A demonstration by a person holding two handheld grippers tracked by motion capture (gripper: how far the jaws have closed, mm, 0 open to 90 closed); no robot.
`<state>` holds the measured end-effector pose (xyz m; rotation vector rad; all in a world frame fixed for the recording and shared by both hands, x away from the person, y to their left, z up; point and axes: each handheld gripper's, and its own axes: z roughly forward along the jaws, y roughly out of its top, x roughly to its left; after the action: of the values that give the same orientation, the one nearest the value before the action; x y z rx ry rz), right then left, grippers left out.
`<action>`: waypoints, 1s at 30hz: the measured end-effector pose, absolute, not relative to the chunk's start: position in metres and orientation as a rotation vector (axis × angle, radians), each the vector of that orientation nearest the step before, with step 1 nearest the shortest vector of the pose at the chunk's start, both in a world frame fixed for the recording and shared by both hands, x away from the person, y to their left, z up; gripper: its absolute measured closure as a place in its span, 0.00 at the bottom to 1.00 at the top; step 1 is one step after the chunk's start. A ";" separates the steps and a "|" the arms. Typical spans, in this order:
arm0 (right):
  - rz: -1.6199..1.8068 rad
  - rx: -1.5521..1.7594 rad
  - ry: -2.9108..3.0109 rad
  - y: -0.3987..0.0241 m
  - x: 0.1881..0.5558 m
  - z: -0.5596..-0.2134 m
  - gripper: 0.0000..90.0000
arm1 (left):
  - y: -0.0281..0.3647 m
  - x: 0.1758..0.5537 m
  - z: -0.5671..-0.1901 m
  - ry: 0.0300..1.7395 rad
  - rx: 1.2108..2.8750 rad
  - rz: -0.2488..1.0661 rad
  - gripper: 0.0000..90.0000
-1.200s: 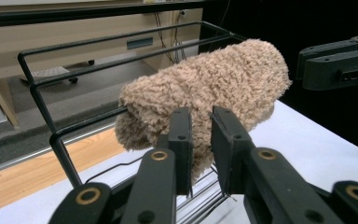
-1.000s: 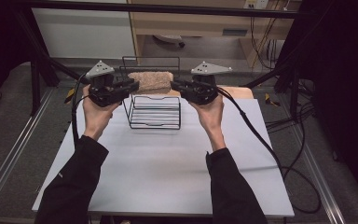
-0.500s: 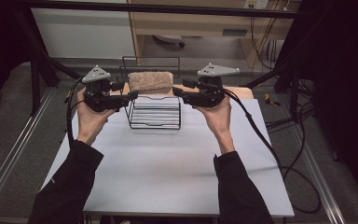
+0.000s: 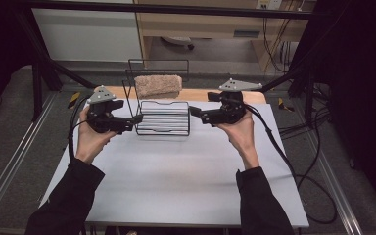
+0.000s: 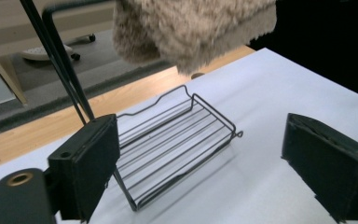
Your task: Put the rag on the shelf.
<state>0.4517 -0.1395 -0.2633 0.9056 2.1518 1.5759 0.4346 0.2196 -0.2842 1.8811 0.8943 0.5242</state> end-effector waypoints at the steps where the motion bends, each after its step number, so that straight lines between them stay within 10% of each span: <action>1: 1.575 0.907 2.152 -0.142 0.451 -0.266 0.11 | 0.221 0.434 -0.287 0.897 1.883 0.520 0.10; 30: 1.515 1.031 2.221 -0.212 0.411 -0.355 0.01 | 0.250 0.392 -0.375 0.922 1.931 0.455 0.07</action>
<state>0.4110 -0.2122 -0.3549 1.0315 2.2210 1.5148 0.3923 0.2499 -0.3747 1.9311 0.9219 0.4548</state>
